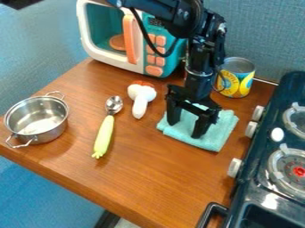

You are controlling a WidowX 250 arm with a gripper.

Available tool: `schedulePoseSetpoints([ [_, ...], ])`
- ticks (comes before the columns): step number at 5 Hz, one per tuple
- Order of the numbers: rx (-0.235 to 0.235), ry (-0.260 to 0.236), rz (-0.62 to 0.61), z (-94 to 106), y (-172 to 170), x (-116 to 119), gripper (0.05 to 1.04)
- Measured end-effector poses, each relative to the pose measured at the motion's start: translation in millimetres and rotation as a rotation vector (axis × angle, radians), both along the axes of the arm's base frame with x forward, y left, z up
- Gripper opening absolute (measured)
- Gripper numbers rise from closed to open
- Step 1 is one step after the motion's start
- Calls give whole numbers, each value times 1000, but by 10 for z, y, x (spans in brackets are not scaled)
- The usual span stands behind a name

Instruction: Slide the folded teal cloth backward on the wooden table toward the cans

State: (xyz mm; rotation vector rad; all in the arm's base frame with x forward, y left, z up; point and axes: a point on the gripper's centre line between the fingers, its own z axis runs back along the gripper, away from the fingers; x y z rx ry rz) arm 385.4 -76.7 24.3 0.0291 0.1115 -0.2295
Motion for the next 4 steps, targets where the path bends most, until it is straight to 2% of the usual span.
schedulePoseSetpoints([
  [1, -25, -137, -20, 418, -3, 16, 1001],
  [2, -6, -197, -31, 618, 49, 4, 1001],
  [3, 3, -182, -58, 749, 99, -155, 1001],
  [4, 10, -117, -101, 814, 274, -445, 1001],
])
